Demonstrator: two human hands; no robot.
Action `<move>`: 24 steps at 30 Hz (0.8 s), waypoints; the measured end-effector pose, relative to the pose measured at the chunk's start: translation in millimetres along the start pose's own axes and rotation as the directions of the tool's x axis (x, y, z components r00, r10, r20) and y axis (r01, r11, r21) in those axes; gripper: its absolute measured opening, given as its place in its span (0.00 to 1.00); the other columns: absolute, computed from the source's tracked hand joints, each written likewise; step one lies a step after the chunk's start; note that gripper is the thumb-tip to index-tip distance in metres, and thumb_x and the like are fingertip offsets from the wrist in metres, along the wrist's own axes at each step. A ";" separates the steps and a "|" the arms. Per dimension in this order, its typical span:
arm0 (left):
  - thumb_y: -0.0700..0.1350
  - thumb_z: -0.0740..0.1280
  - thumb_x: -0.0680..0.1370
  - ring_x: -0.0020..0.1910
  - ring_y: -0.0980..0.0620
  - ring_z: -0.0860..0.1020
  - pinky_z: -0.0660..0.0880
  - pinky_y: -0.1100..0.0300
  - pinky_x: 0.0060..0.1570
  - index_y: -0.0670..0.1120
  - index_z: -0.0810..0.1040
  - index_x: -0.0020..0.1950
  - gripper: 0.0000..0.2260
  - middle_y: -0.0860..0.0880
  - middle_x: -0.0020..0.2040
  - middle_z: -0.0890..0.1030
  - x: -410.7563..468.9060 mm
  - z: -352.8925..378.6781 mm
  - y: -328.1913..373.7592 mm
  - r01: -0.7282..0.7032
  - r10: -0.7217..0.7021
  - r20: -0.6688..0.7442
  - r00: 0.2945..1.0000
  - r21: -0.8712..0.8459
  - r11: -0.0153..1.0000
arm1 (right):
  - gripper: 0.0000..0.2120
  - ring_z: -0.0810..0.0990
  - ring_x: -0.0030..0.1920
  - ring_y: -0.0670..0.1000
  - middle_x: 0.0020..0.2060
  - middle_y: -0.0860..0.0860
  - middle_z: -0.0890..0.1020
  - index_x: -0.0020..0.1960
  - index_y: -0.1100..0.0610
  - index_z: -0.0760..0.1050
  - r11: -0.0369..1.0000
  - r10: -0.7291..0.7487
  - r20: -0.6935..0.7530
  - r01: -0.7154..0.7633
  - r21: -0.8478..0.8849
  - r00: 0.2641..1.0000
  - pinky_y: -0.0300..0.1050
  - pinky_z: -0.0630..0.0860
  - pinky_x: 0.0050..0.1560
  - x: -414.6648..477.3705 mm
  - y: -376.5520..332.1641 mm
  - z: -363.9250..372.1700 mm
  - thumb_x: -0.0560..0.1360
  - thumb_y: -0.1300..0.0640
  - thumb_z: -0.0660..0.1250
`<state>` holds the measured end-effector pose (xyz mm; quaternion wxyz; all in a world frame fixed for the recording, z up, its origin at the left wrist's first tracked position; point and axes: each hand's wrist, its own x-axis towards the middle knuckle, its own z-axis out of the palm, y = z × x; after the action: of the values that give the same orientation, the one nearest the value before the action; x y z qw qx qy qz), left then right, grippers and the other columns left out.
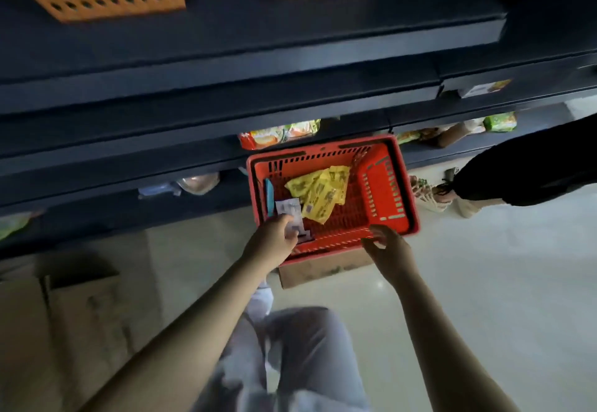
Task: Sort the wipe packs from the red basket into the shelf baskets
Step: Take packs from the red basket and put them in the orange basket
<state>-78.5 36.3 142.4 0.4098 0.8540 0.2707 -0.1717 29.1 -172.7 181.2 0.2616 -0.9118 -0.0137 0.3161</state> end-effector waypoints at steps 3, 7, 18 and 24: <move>0.47 0.63 0.80 0.42 0.56 0.77 0.74 0.63 0.42 0.47 0.76 0.58 0.09 0.49 0.49 0.80 48.9 48.8 -9.4 0.169 -0.172 -0.012 0.985 -0.146 0.975 | 0.17 0.81 0.51 0.54 0.51 0.54 0.83 0.60 0.61 0.78 0.975 0.113 0.052 -0.121 0.189 0.992 0.48 0.77 0.50 68.0 22.2 11.1 0.73 0.58 0.73; 0.43 0.64 0.81 0.47 0.56 0.76 0.69 0.70 0.41 0.45 0.71 0.66 0.14 0.49 0.56 0.77 119.5 115.1 -41.6 0.319 -0.343 -0.033 0.939 -0.286 0.903 | 0.14 0.77 0.39 0.49 0.40 0.49 0.80 0.56 0.57 0.78 0.937 0.139 0.188 -0.191 0.294 0.972 0.46 0.73 0.40 164.5 49.5 54.9 0.74 0.52 0.72; 0.49 0.68 0.78 0.70 0.44 0.68 0.71 0.53 0.58 0.48 0.56 0.78 0.32 0.44 0.75 0.66 200.5 171.5 -99.7 0.489 -0.590 0.022 0.807 -0.585 0.647 | 0.32 0.73 0.65 0.54 0.68 0.56 0.74 0.74 0.55 0.63 0.868 0.236 0.412 -0.382 0.318 0.880 0.47 0.69 0.56 275.8 79.3 147.1 0.75 0.52 0.72; 0.49 0.68 0.78 0.49 0.54 0.79 0.72 0.64 0.33 0.52 0.64 0.74 0.26 0.48 0.62 0.77 198.3 186.8 -106.8 0.437 -0.614 -0.020 0.789 -0.683 0.585 | 0.32 0.71 0.65 0.56 0.68 0.53 0.70 0.70 0.52 0.64 0.842 0.285 0.331 -0.400 0.361 0.899 0.54 0.71 0.63 283.3 91.5 164.3 0.72 0.48 0.74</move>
<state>1.3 7.3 -137.6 0.5691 0.5525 0.6048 -0.0710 146.9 -120.8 -133.5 0.3863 -0.7705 0.1844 0.4723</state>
